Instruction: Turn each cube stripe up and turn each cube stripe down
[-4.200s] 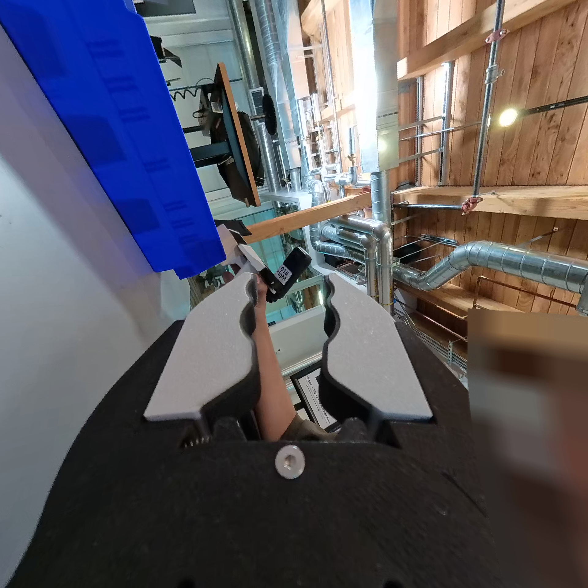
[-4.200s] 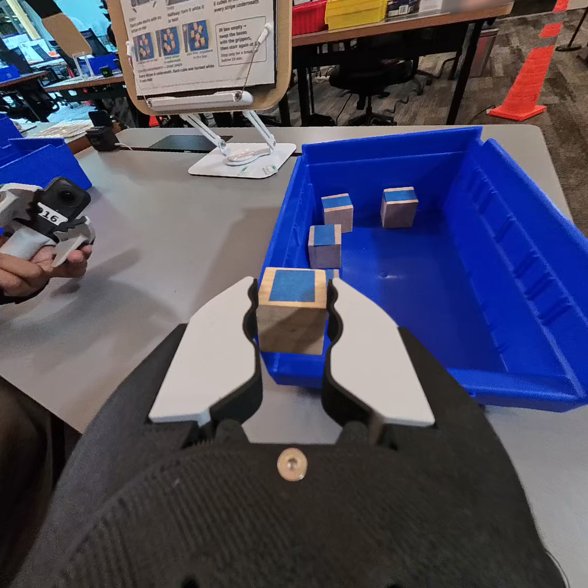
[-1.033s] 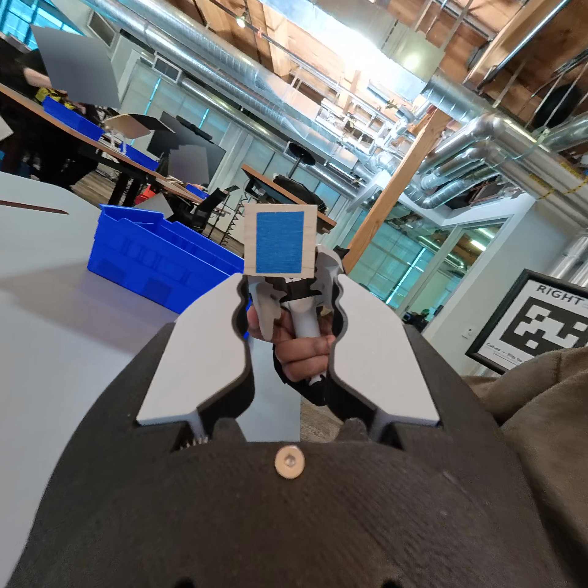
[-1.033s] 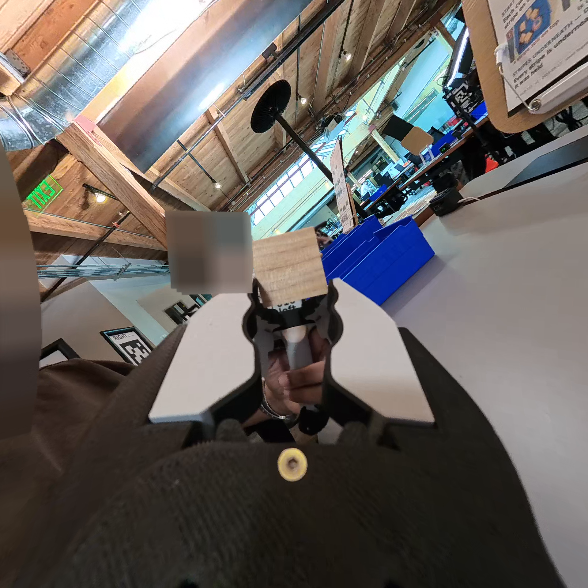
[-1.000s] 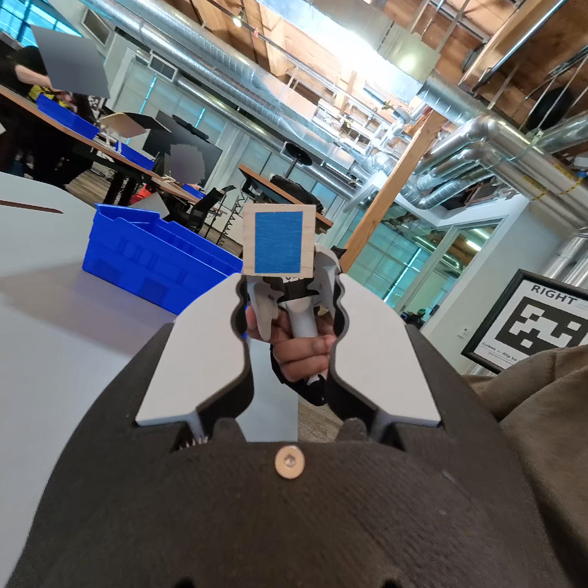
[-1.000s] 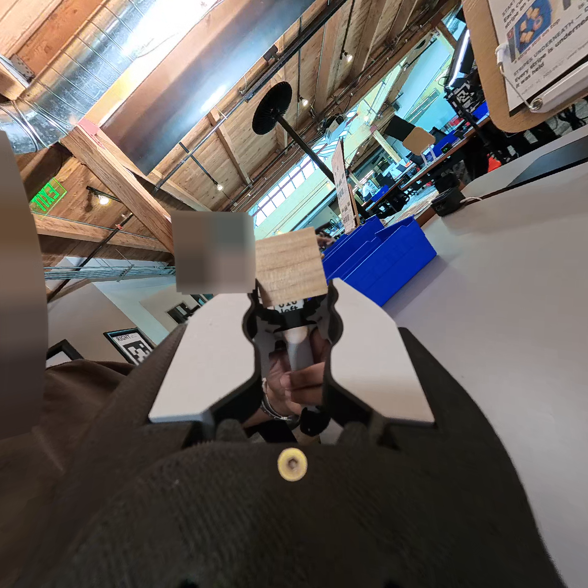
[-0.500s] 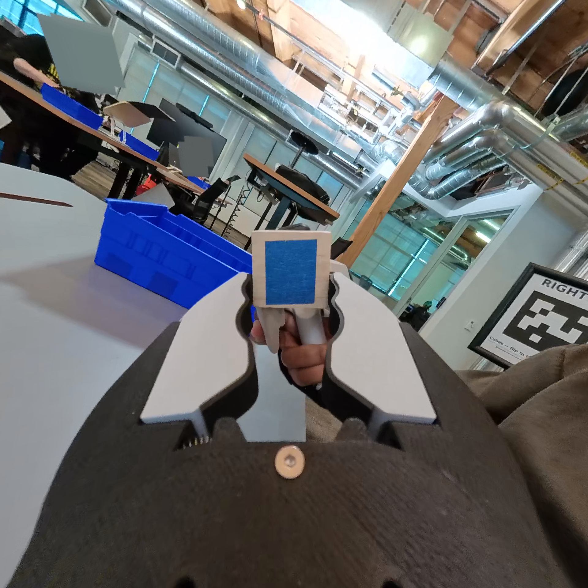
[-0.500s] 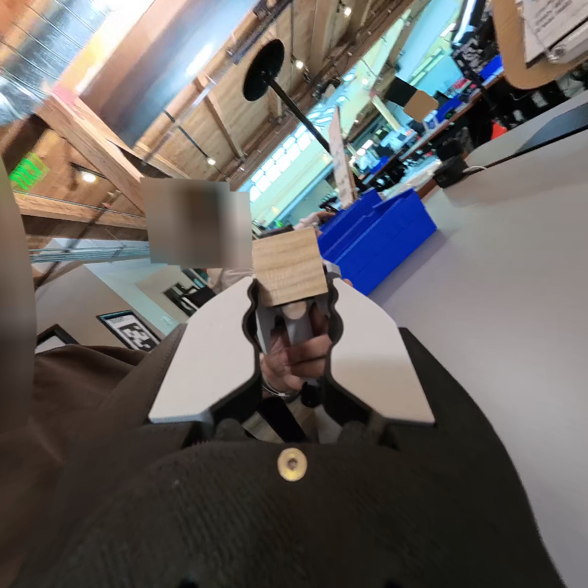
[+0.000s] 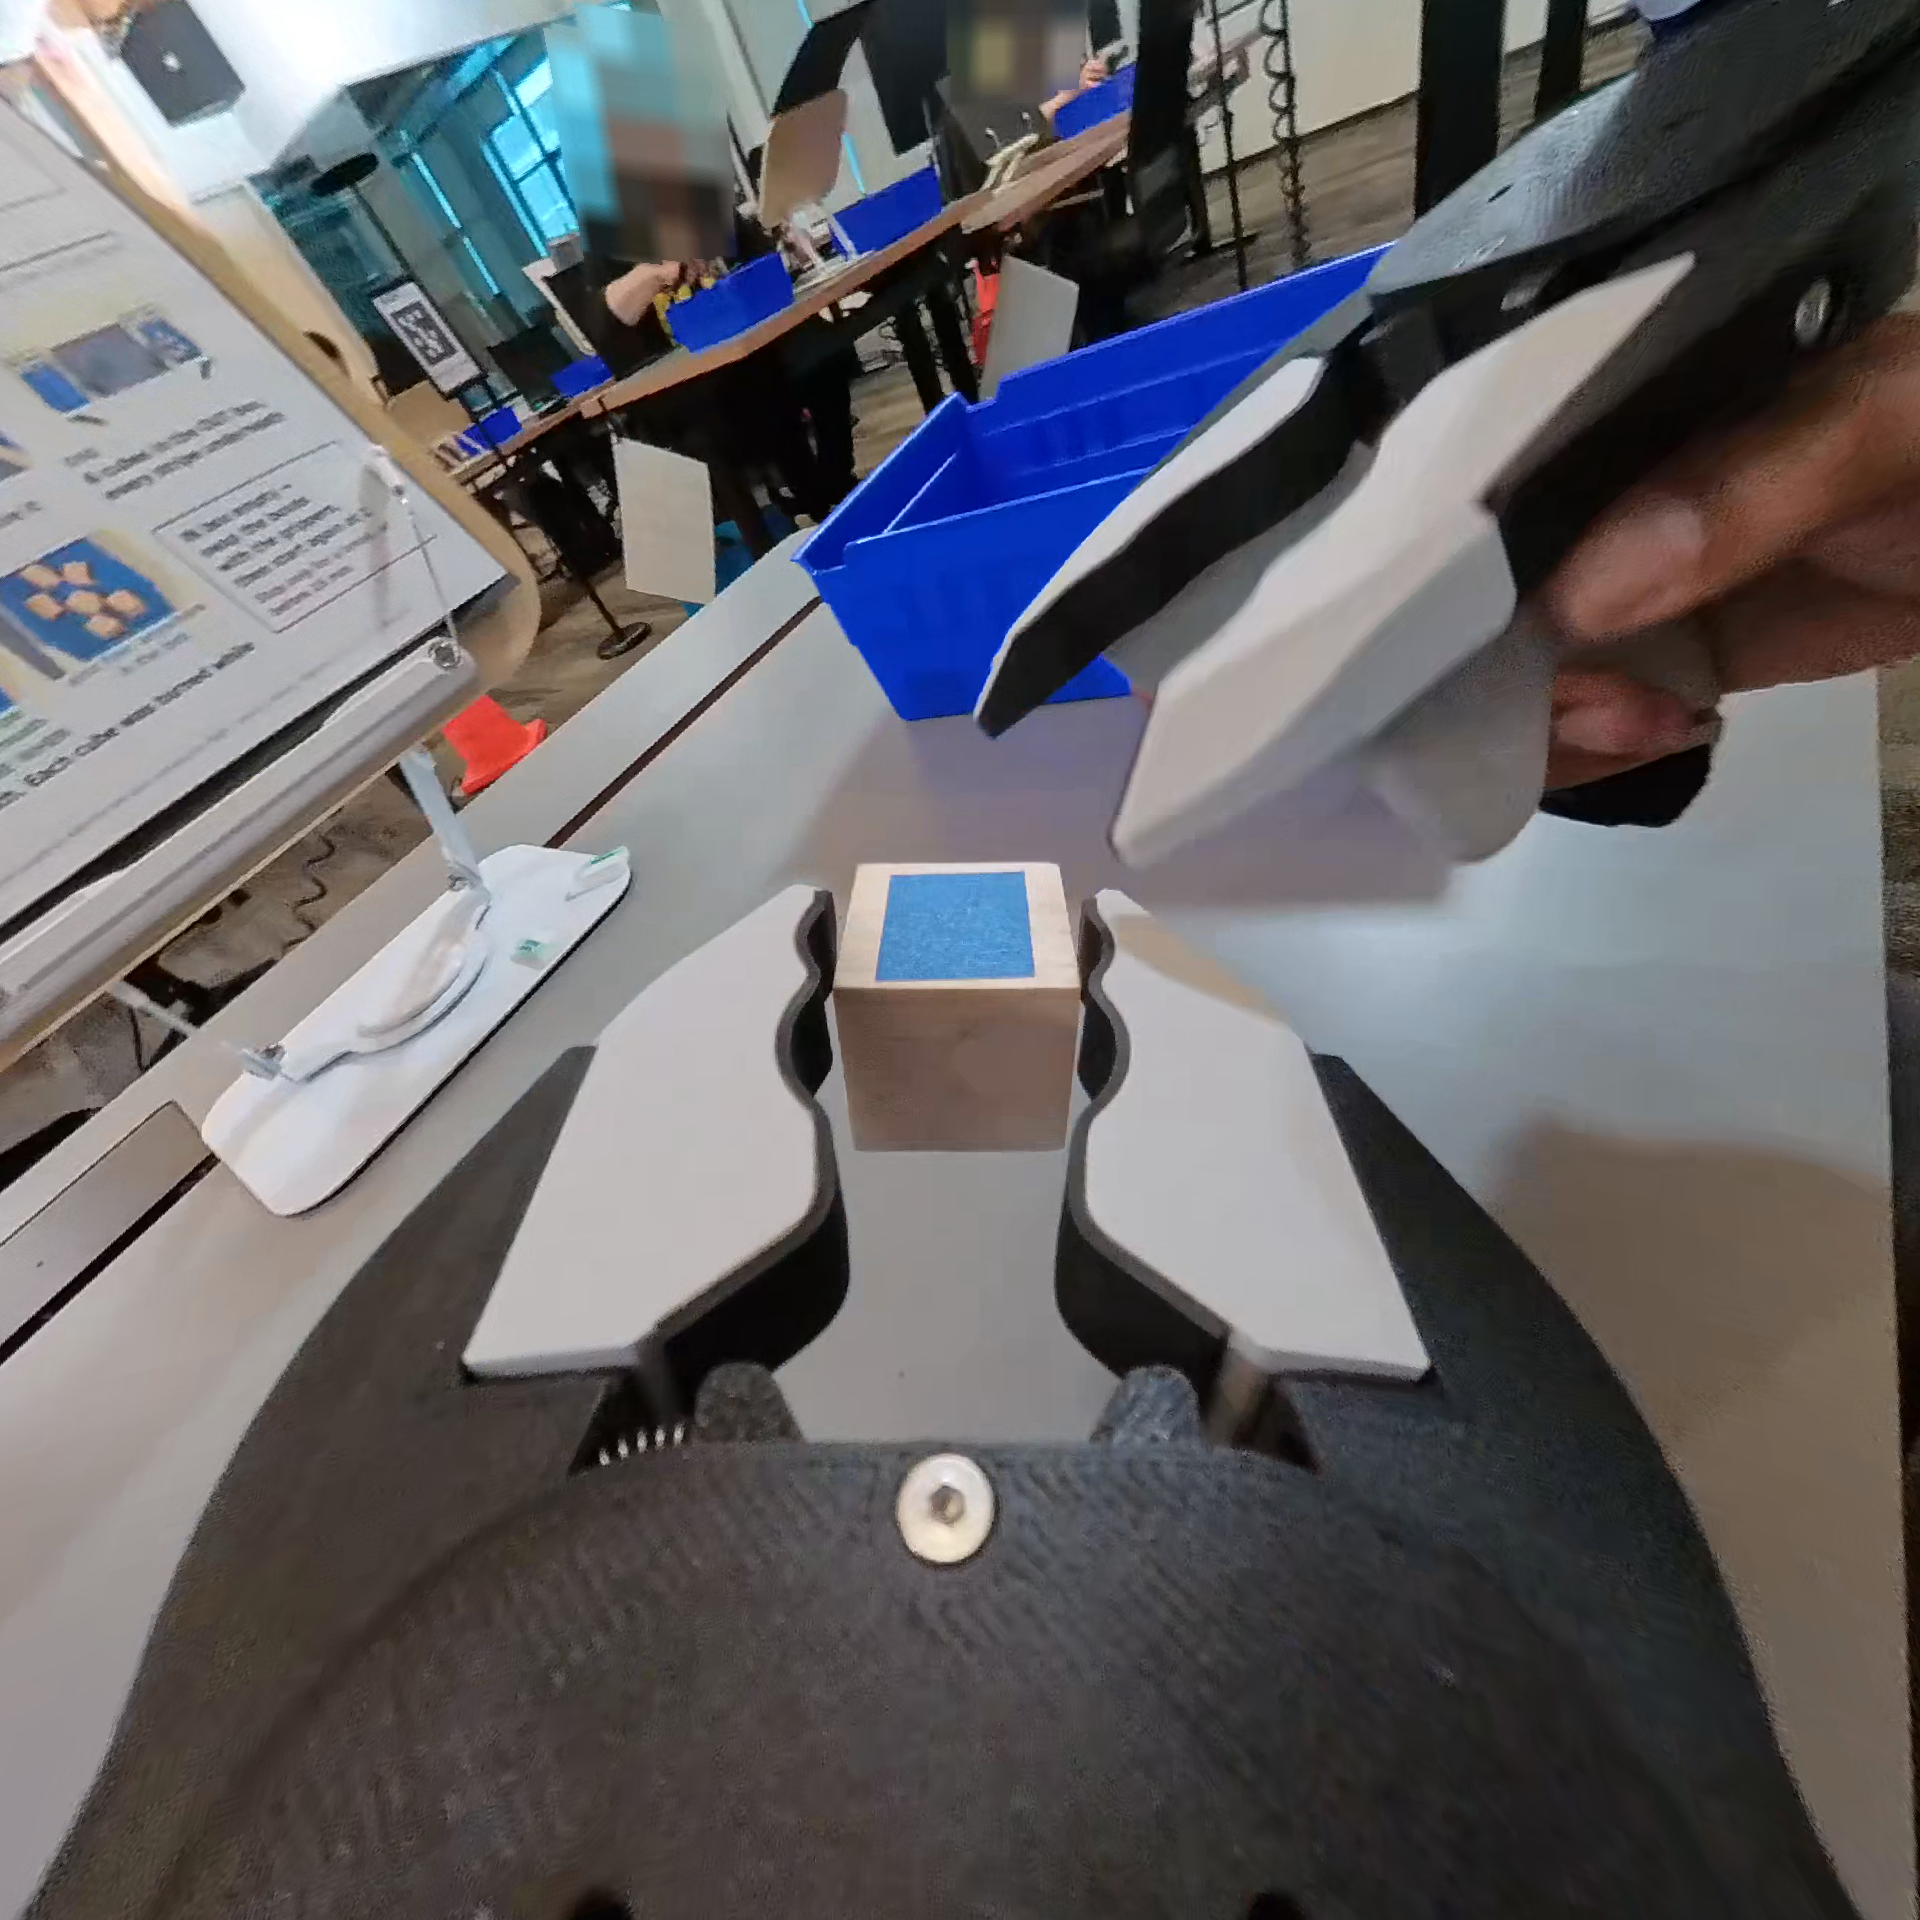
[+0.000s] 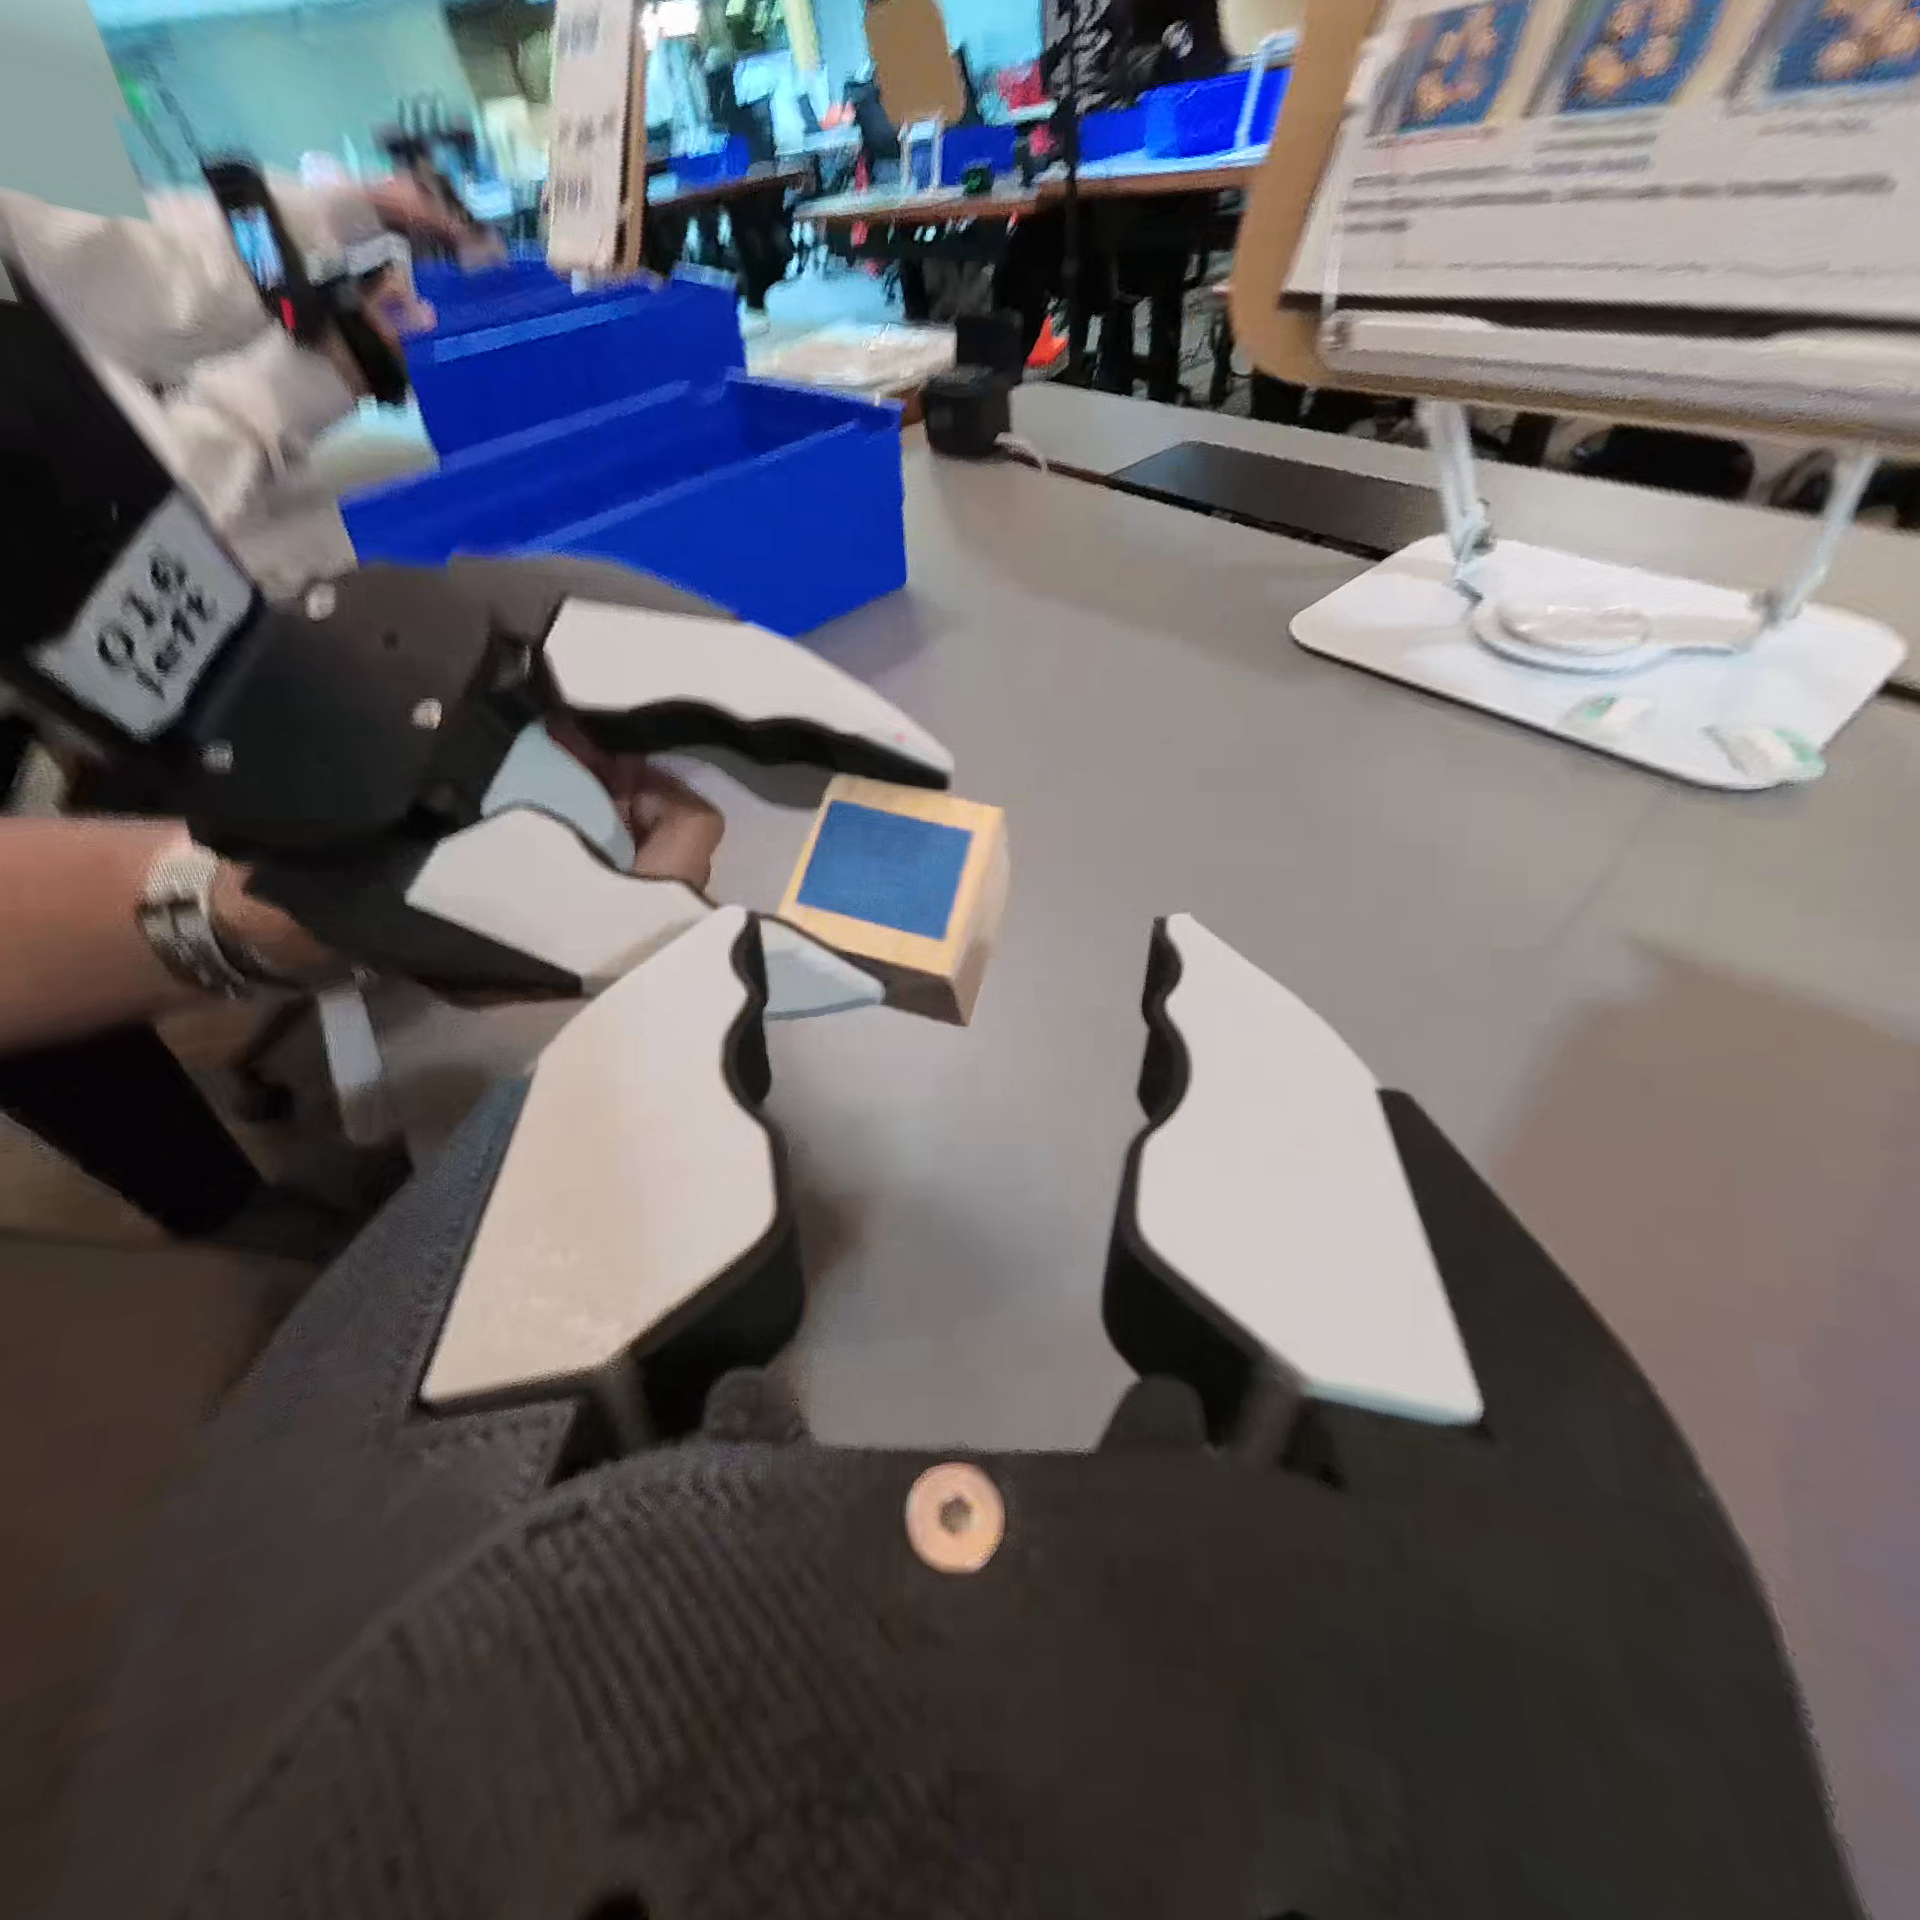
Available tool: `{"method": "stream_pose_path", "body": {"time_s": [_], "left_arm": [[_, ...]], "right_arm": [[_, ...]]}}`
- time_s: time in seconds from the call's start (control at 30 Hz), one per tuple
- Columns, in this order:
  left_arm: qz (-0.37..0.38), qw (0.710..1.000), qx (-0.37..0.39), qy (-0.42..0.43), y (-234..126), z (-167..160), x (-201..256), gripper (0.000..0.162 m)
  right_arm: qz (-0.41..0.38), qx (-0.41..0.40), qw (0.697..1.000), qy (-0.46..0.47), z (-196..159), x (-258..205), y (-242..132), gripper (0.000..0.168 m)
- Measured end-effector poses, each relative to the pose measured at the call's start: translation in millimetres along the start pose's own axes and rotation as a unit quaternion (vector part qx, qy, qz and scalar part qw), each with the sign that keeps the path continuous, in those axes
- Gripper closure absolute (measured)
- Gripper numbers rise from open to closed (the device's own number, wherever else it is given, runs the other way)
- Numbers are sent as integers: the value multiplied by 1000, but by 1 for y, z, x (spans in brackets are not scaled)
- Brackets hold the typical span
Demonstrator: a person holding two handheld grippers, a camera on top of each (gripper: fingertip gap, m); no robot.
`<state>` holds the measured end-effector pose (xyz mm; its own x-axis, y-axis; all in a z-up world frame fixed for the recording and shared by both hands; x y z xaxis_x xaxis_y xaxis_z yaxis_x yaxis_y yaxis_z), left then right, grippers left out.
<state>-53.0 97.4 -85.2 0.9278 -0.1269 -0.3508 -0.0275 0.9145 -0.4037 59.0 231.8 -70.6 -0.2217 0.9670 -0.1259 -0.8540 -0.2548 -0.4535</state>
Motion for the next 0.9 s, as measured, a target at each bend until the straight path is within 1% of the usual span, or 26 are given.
{"method": "stream_pose_path", "body": {"time_s": [0.03,0.1,0.13,0.2,0.3,0.37,0.43,0.5,0.67,0.77,0.8,0.87,0.9], "left_arm": [[-5,1000,3,3,0,0,1,117],[-29,1000,3,-2,-1,-1,-1,117],[-50,999,9,-14,-2,-2,-2,117],[-116,991,32,-55,-4,-2,-7,117],[-230,961,68,-135,-7,-4,-17,117],[-282,942,78,-162,-7,-7,-22,117],[-308,936,74,-155,-8,-8,-23,117],[-335,927,75,-152,-9,-9,-22,117],[-404,893,95,-175,-12,-6,-21,116],[-433,879,83,-181,-12,-7,-19,116],[-438,877,79,-179,-11,-6,-18,116],[-446,874,76,-177,-11,-5,-16,116],[-447,873,77,-178,-11,-5,-15,116]], "right_arm": [[-5,-9,999,-34,0,-5,1,98],[-14,-2,997,-78,0,-10,-1,102],[-12,4,996,-86,0,-11,-2,103],[18,13,997,-78,0,-10,-5,102],[84,34,995,-50,0,-5,-10,100],[114,48,991,-45,1,-3,-16,101],[137,55,988,-47,1,-2,-19,105],[161,48,984,-55,-1,-4,-20,113],[197,8,979,-59,-4,-11,-13,110],[217,-7,974,-62,-4,-17,-10,111],[220,-15,973,-64,-4,-19,-9,113],[219,-32,973,-68,-6,-22,-6,124],[217,-37,973,-72,-7,-23,-5,124]]}}
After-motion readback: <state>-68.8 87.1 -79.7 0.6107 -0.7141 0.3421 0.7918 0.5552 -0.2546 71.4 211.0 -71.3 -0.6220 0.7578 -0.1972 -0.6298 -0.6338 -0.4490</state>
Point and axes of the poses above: each gripper's, where its closed fingertips meet, y out along the fingers, z out of its top, x = y × z across the jaws, the point moved 10 cm from there along -y, back along the fingers, and after that the axes turned 13 degrees about -x, right-handed, at the moved point
